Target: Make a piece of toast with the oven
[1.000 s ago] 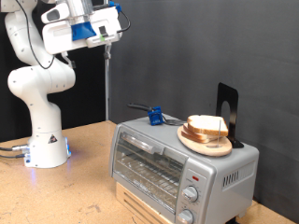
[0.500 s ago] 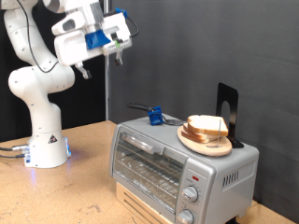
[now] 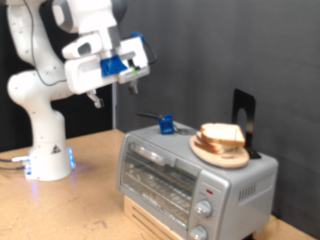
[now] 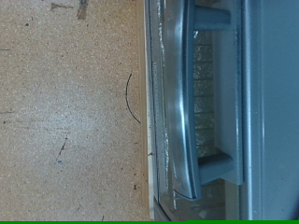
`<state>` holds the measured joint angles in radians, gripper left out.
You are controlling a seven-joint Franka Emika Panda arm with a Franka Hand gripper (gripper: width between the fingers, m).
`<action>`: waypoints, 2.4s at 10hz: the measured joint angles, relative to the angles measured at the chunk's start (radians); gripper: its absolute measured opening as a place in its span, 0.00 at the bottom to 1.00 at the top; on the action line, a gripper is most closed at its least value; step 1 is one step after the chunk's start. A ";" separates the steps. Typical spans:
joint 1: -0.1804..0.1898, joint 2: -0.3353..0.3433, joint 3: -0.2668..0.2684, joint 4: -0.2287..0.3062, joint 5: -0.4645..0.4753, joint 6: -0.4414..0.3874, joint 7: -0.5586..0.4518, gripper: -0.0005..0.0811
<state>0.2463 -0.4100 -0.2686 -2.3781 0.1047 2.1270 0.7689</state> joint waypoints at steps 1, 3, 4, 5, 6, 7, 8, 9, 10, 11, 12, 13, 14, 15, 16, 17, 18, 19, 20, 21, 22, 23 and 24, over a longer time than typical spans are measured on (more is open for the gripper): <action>0.000 0.019 0.000 0.002 0.001 0.004 0.000 1.00; -0.002 0.040 0.008 0.001 0.002 0.025 0.069 1.00; -0.002 0.040 0.007 0.001 0.002 0.023 0.051 1.00; 0.004 0.039 0.000 -0.002 0.033 0.029 -0.012 1.00; 0.014 0.038 -0.009 -0.007 0.071 0.034 -0.092 1.00; 0.021 0.042 -0.011 -0.019 0.096 0.052 -0.139 1.00; 0.025 0.052 -0.009 -0.034 0.099 0.073 -0.161 1.00; 0.026 0.068 -0.003 -0.049 0.099 0.091 -0.172 1.00; 0.026 0.087 0.003 -0.064 0.098 0.107 -0.180 1.00; 0.027 0.101 0.010 -0.079 0.097 0.127 -0.186 1.00; 0.027 0.110 0.017 -0.096 0.095 0.149 -0.189 1.00; 0.027 0.118 0.022 -0.115 0.092 0.177 -0.189 1.00; 0.027 0.129 0.024 -0.130 0.086 0.203 -0.186 1.00; 0.026 0.139 0.025 -0.141 0.081 0.225 -0.181 1.00; 0.025 0.153 0.026 -0.150 0.077 0.249 -0.176 1.00; 0.023 0.168 0.026 -0.157 0.073 0.269 -0.170 1.00; 0.021 0.185 0.025 -0.162 0.068 0.292 -0.166 1.00; 0.017 0.191 0.024 -0.161 0.067 0.302 -0.164 1.00; 0.012 0.192 0.019 -0.161 0.066 0.303 -0.164 1.00; 0.004 0.193 0.015 -0.162 0.061 0.303 -0.165 1.00; -0.007 0.193 0.012 -0.162 0.049 0.303 -0.165 1.00; -0.018 0.194 0.006 -0.164 0.036 0.304 -0.166 1.00; -0.031 0.195 0.002 -0.167 0.022 0.306 -0.167 1.00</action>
<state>0.2157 -0.2148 -0.2666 -2.5454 0.1266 2.4327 0.6021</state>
